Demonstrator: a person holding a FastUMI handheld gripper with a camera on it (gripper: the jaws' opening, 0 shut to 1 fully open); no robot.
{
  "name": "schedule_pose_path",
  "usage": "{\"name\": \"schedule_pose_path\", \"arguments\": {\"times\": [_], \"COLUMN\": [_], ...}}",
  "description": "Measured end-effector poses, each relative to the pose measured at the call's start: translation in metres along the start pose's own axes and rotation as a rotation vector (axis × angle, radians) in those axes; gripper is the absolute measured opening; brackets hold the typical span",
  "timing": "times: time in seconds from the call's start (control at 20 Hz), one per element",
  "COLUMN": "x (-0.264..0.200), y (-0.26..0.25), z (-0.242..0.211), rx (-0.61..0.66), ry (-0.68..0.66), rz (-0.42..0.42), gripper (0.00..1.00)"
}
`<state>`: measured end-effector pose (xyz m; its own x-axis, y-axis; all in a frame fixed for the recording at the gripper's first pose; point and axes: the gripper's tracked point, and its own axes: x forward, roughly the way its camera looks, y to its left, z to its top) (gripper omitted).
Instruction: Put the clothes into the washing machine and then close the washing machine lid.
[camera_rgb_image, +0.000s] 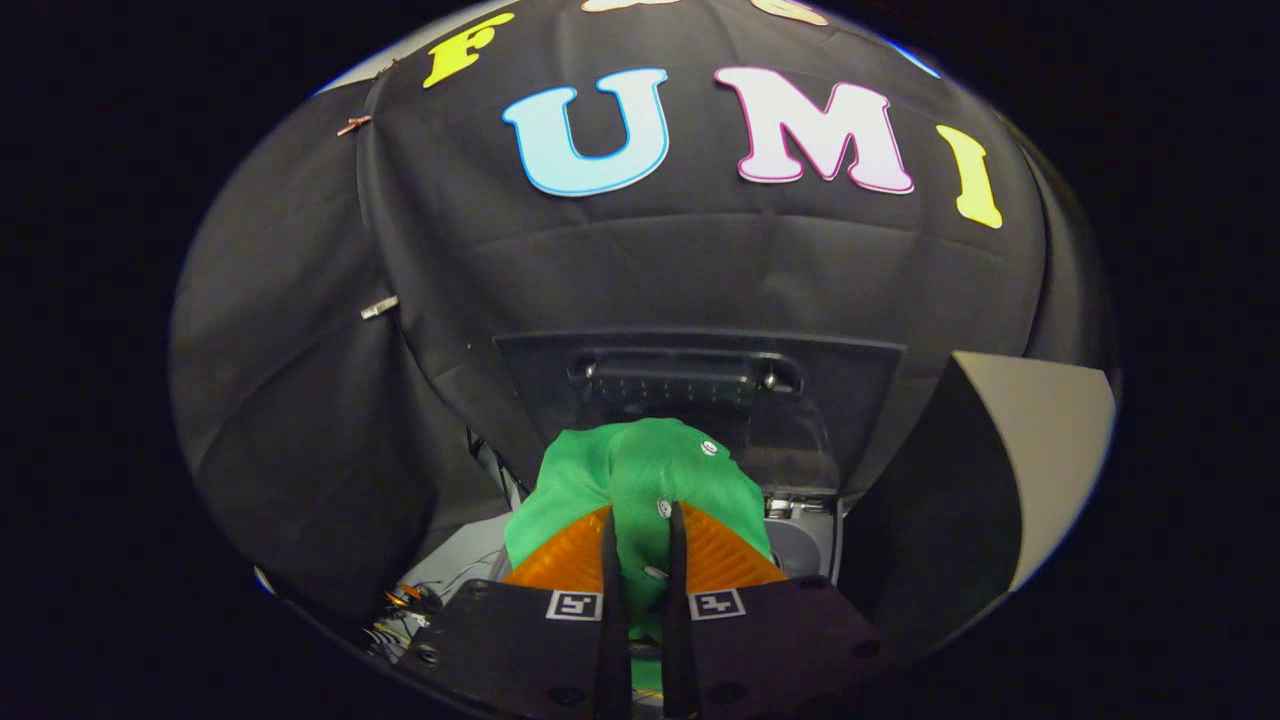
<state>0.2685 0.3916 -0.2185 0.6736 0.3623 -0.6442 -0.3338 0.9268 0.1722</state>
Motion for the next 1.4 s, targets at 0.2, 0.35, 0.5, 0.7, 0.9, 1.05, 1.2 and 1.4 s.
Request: {"name": "schedule_pose_path", "arguments": {"times": [0.2, 0.35, 0.5, 0.7, 0.9, 1.05, 1.2, 1.4], "x": [0.049, 0.078, 0.1, 0.122, 0.135, 0.141, 0.14, 0.142], "y": [-0.013, -0.021, -0.026, -0.027, -0.029, -0.031, -0.03, -0.033], "z": [-0.043, -0.07, -0.094, -0.131, -0.159, -0.169, -0.171, -0.179], "rx": [-0.039, -0.057, -0.082, -0.128, -0.163, -0.172, -0.17, -0.173], "ry": [0.033, 0.041, 0.048, 0.105, 0.151, 0.168, 0.176, 0.19], "rz": [-0.034, -0.049, -0.068, -0.086, -0.103, -0.115, -0.117, -0.134], "gripper": [0.16, 0.17, 0.17, 0.17, 0.17, 0.17, 0.17, 0.34]}}
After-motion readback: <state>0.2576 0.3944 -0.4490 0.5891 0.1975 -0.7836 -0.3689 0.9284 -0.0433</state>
